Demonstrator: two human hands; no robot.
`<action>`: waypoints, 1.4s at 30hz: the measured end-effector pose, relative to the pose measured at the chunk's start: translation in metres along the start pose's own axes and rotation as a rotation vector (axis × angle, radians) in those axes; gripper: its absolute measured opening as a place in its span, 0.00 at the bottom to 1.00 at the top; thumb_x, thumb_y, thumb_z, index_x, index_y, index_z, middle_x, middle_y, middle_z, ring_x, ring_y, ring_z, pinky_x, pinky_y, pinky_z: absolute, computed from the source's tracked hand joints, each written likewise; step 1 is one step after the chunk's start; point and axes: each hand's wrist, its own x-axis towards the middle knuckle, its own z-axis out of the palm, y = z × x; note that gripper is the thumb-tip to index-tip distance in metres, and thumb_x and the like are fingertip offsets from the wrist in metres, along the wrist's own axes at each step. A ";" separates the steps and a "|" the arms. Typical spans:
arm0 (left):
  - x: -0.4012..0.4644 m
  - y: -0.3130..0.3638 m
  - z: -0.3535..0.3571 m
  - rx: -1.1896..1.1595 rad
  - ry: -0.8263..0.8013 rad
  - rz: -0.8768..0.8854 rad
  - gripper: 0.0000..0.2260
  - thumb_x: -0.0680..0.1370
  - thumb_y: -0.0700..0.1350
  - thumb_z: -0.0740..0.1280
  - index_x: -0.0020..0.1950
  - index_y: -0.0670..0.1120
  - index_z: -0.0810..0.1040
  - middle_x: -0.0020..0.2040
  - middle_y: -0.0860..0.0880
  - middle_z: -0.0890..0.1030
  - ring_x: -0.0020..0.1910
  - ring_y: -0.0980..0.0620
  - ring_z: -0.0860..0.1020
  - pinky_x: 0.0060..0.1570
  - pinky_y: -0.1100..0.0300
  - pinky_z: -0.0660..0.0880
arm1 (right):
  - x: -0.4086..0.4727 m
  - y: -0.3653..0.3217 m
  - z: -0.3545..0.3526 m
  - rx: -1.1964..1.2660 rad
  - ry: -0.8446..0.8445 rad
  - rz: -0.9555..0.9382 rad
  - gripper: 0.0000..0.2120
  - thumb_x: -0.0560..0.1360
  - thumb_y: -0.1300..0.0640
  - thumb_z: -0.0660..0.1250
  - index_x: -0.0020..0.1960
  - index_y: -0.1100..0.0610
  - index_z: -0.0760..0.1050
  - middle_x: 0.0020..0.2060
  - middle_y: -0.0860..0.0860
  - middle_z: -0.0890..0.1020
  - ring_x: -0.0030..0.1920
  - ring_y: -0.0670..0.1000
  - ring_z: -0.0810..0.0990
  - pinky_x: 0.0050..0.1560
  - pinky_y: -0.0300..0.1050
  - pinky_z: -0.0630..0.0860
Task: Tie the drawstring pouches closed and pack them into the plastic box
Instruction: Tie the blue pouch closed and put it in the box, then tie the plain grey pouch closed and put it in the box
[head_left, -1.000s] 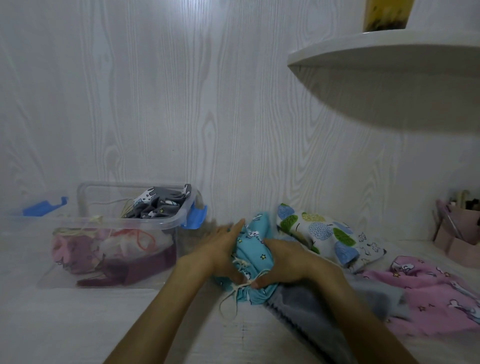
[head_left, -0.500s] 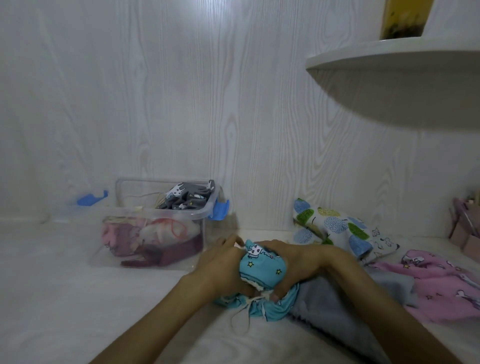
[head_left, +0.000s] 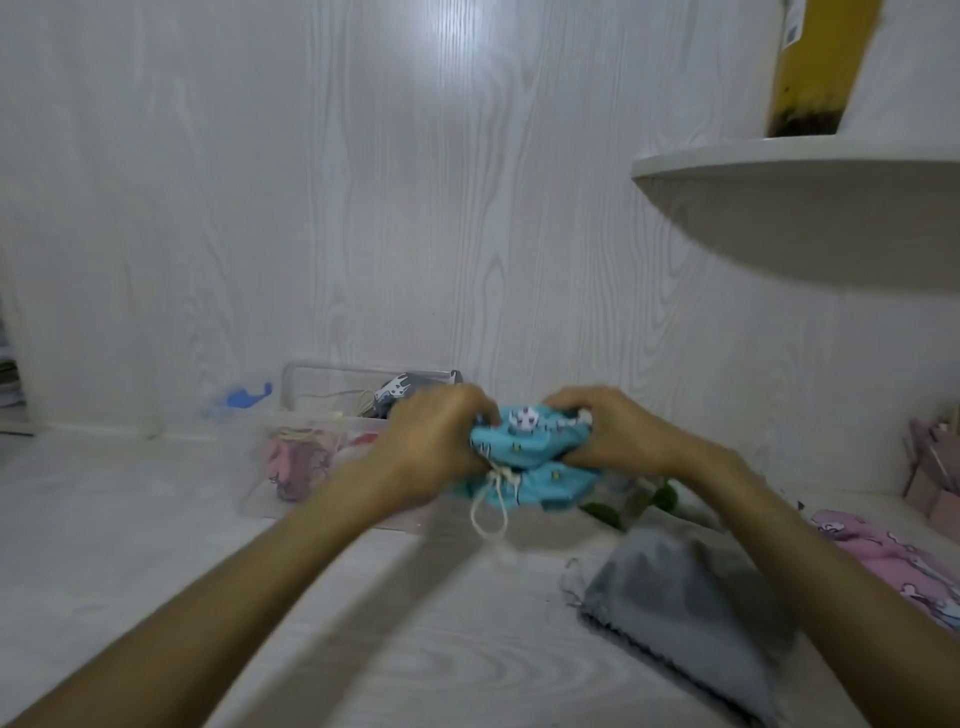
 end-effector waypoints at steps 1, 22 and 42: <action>0.005 -0.003 -0.017 -0.003 0.059 -0.005 0.14 0.69 0.48 0.73 0.54 0.51 0.80 0.52 0.51 0.81 0.52 0.48 0.77 0.45 0.58 0.69 | 0.008 -0.013 -0.011 0.018 0.051 -0.036 0.19 0.65 0.66 0.74 0.51 0.48 0.76 0.45 0.45 0.81 0.46 0.42 0.79 0.52 0.36 0.75; 0.014 -0.122 -0.047 -0.169 -0.495 -0.222 0.21 0.82 0.52 0.57 0.75 0.55 0.61 0.76 0.54 0.59 0.74 0.53 0.59 0.72 0.57 0.55 | 0.120 -0.036 0.065 0.088 -0.248 0.138 0.23 0.75 0.54 0.56 0.69 0.43 0.68 0.68 0.48 0.72 0.65 0.52 0.71 0.68 0.48 0.65; 0.012 -0.086 0.008 0.233 -0.281 -0.260 0.32 0.70 0.70 0.61 0.71 0.56 0.67 0.69 0.50 0.72 0.64 0.47 0.72 0.59 0.54 0.69 | -0.006 0.032 0.013 -0.171 -0.391 0.306 0.21 0.72 0.66 0.66 0.61 0.48 0.76 0.61 0.47 0.74 0.61 0.48 0.72 0.55 0.30 0.69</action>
